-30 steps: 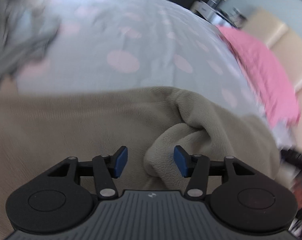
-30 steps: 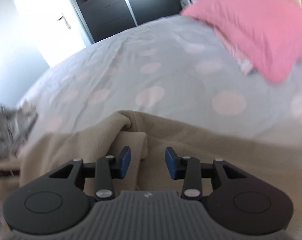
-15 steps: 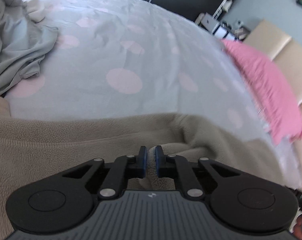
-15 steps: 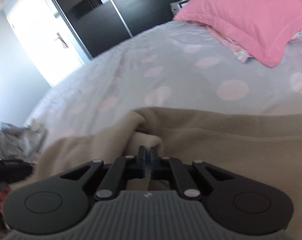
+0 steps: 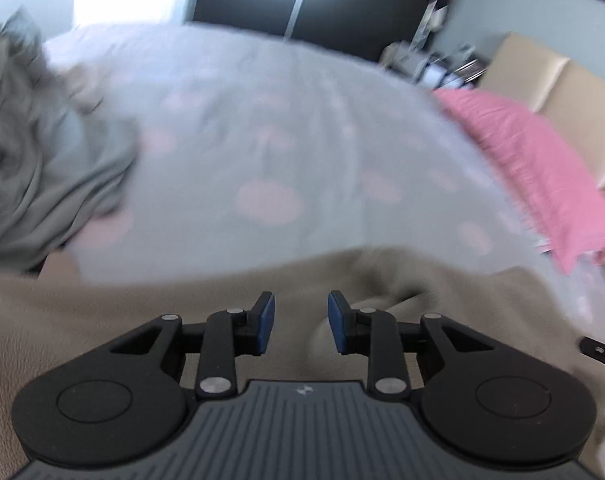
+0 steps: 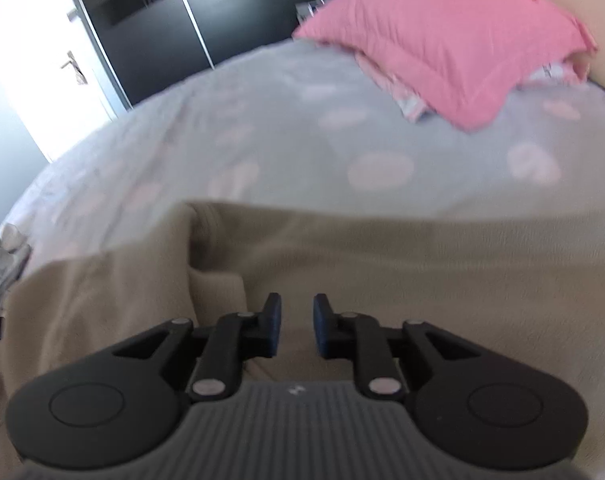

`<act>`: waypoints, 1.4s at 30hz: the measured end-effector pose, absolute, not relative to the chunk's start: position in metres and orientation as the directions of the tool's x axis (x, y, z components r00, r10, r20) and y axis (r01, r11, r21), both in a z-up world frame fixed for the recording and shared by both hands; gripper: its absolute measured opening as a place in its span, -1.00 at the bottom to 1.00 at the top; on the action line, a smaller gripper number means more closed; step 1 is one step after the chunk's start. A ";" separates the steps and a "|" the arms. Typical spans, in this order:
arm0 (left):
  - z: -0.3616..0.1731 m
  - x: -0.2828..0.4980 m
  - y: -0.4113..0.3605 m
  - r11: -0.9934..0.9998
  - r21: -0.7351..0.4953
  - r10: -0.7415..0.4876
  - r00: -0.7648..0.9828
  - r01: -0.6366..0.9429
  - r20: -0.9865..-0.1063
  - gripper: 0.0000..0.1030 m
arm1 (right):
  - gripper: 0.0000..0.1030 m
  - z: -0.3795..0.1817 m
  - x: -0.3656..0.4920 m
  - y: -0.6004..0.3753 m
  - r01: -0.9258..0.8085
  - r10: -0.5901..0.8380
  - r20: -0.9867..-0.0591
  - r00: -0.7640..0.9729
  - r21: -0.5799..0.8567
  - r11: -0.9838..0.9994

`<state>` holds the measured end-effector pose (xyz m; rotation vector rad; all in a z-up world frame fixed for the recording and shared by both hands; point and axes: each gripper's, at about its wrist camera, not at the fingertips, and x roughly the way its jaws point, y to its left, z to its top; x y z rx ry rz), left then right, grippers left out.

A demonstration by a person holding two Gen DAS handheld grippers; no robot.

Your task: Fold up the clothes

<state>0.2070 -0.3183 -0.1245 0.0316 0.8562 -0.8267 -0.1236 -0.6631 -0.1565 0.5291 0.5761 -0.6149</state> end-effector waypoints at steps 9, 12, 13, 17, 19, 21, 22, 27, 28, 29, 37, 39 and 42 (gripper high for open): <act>-0.136 0.159 -0.375 0.590 -0.206 -0.668 0.329 0.781 -0.667 -0.71 | -0.62 -0.150 -0.076 -0.613 0.522 -0.321 -0.559 0.765 0.245 0.817; -0.166 0.178 -0.376 0.651 -0.227 -0.607 0.318 0.724 -0.728 -0.67 | -0.75 -0.175 -0.069 -0.622 0.563 -0.336 -0.616 0.712 0.217 0.797; -0.172 0.182 -0.373 0.643 -0.245 -0.618 0.303 0.725 -0.725 -0.67 | -0.86 -0.182 -0.069 -0.625 0.566 -0.332 -0.624 0.707 0.219 0.795; -0.175 0.180 -0.376 0.648 -0.242 -0.618 0.313 0.722 -0.721 -0.67 | -0.87 -0.188 -0.072 -0.631 0.553 -0.314 -0.624 0.715 0.231 0.801; -0.171 0.176 -0.375 0.654 -0.238 -0.614 0.321 0.718 -0.721 -0.67 | -0.87 -0.186 -0.072 -0.632 0.557 -0.306 -0.635 0.710 0.239 0.795; -0.159 0.174 -0.369 0.652 -0.243 -0.621 0.321 0.718 -0.715 -0.66 | -0.86 -0.178 -0.074 -0.629 0.561 -0.306 -0.646 0.700 0.232 0.795; -0.151 0.172 -0.363 0.647 -0.239 -0.623 0.321 0.724 -0.713 -0.66 | -0.76 -0.172 -0.077 -0.626 0.561 -0.312 -0.647 0.696 0.218 0.799; -0.096 0.158 -0.312 0.628 -0.169 -0.616 0.353 0.759 -0.704 -0.42 | -0.34 -0.130 -0.112 -0.603 0.545 -0.348 -0.638 0.687 0.137 0.827; -0.084 0.158 -0.299 0.638 -0.149 -0.602 0.368 0.755 -0.709 -0.35 | -0.33 -0.121 -0.120 -0.598 0.551 -0.352 -0.648 0.676 0.127 0.825; -0.073 0.157 -0.286 0.648 -0.130 -0.586 0.383 0.750 -0.714 -0.16 | -0.31 -0.113 -0.130 -0.593 0.556 -0.354 -0.653 0.670 0.125 0.822; -0.016 0.157 -0.167 0.770 -0.049 -0.445 0.481 0.636 -0.756 0.08 | 0.00 -0.070 -0.200 -0.543 0.554 -0.315 -0.616 0.722 0.242 0.796; -0.013 0.157 -0.137 0.800 -0.072 -0.433 0.490 0.596 -0.757 0.09 | 0.01 -0.067 -0.210 -0.531 0.557 -0.319 -0.609 0.726 0.250 0.792; -0.013 0.158 -0.098 0.838 -0.120 -0.427 0.504 0.532 -0.751 0.10 | 0.01 -0.065 -0.222 -0.514 0.556 -0.319 -0.598 0.735 0.262 0.789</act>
